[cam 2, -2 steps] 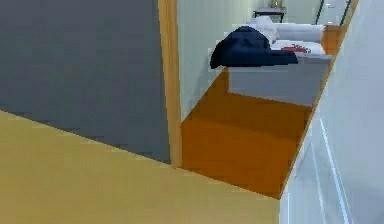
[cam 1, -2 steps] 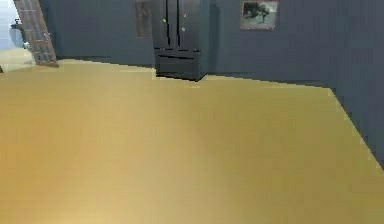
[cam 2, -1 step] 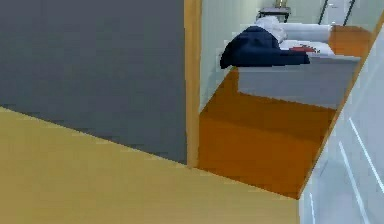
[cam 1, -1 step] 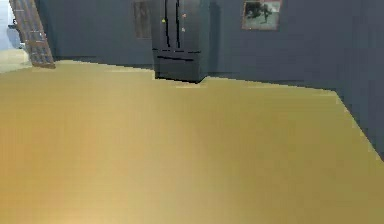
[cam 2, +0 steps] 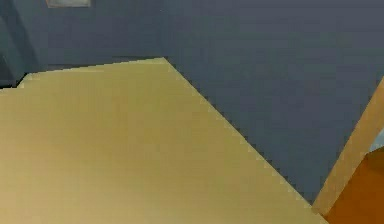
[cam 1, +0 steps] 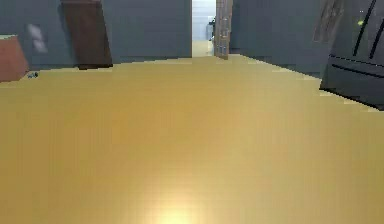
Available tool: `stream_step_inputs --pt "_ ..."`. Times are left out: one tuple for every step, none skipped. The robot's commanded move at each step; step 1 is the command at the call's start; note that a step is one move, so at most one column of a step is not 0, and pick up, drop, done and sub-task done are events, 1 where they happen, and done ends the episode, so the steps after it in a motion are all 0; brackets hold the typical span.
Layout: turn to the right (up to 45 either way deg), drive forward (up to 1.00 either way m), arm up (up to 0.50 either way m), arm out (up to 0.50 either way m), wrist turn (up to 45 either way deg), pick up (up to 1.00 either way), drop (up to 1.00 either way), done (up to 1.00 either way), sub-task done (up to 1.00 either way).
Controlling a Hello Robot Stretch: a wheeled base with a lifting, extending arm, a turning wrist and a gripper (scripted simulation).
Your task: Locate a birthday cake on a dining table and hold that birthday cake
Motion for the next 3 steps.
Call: stream_step_inputs --pt "-33.0 0.00 0.00 0.00 0.0 0.00 0.00 0.00 0.00" --pt "0.0 0.20 0.00 0.00 0.0 0.00 0.00 0.00 0.00" --pt "-39.0 0.00 0.00 0.00 0.0 0.00 0.00 0.00 0.00"
